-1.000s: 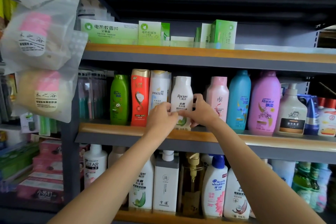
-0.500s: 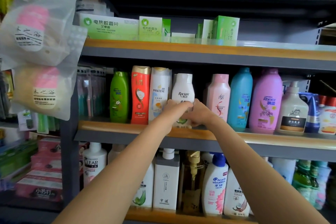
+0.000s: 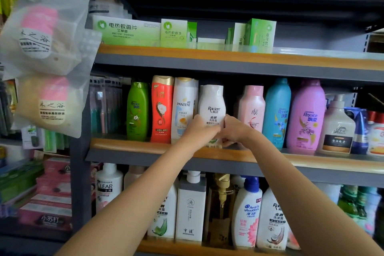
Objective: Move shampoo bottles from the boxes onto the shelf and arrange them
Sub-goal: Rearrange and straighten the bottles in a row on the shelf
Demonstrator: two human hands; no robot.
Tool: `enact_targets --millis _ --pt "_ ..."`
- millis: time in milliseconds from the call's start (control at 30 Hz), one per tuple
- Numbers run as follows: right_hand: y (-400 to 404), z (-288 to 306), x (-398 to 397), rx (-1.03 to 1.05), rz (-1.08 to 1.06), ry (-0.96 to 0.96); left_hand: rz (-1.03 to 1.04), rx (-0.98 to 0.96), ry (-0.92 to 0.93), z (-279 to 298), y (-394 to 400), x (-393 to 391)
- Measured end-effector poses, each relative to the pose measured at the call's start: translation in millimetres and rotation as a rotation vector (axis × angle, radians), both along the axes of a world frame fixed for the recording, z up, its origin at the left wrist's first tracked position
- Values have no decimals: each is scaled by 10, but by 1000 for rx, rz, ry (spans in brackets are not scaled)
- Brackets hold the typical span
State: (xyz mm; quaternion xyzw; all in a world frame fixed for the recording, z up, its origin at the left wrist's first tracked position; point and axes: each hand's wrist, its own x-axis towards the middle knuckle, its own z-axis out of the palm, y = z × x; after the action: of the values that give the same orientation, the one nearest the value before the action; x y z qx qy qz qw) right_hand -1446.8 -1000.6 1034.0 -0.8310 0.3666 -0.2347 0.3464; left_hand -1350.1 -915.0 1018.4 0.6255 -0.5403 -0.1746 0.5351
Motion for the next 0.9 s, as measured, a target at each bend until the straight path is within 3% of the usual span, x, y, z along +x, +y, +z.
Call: enact_targets --millis 67,167,233,300,400,900 --pt "-11 -22 6 -23 -10 -11 153 -138 -179 -92 97 76" --pt "10 -63 21 -30 -66 -52 444 -334 -209 -176 204 288" --pt "55 -77 40 -80 -116 -8 520 -241 -221 -209 217 400" --pt "104 -76 54 -159 -163 26 528 -100 -315 -250 205 435" --pt "127 -92 63 -193 -212 1 549 -51 -428 -246 189 447" --pt "165 -88 79 -221 -259 37 554 8 -509 -188 119 515"
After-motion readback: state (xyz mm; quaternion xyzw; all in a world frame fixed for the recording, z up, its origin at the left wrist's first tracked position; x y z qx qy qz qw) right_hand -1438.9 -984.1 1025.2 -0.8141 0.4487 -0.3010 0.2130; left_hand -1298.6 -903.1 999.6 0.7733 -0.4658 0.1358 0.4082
